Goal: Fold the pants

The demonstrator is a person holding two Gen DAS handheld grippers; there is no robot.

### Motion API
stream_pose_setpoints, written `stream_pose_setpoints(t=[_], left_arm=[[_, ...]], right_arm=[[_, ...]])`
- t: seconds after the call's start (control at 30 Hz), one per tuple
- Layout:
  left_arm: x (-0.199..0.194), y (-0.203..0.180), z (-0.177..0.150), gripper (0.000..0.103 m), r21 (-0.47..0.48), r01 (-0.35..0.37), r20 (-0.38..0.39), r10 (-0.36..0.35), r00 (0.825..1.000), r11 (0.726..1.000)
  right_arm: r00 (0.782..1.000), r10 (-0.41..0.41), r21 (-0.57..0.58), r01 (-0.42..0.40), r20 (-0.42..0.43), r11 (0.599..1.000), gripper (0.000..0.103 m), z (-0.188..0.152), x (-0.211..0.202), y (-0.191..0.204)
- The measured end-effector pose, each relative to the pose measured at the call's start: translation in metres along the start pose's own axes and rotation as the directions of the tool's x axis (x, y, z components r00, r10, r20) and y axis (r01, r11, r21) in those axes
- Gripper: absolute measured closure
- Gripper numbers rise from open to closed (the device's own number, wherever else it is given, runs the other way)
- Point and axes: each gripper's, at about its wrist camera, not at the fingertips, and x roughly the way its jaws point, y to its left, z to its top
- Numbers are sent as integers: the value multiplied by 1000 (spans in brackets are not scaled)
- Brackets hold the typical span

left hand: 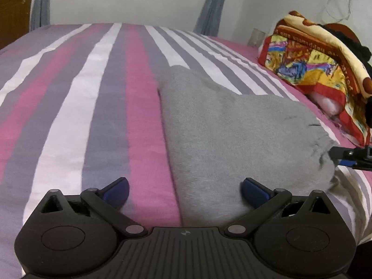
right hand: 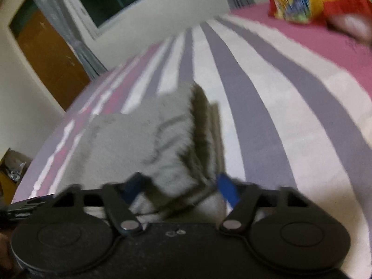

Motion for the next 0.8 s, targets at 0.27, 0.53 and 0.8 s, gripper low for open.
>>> stream_pose_setpoints(t=[0.27,0.53,0.8], left_arm=[[5,6,-3,0,-33,11,-4,-12,1000,999],[9,6,-1,0,-42,12,-21,-13,1000,999],[9,2,-1,0,-44,11,-16,-11,1000,999]], right_arm=[[1000,9,39,-10,4,999,53,3,-2,-8],[998,50,144,-42,-49,989,47,-5,10,-17],[993,109,291,-94,-36,952,63,-16,8,-48]])
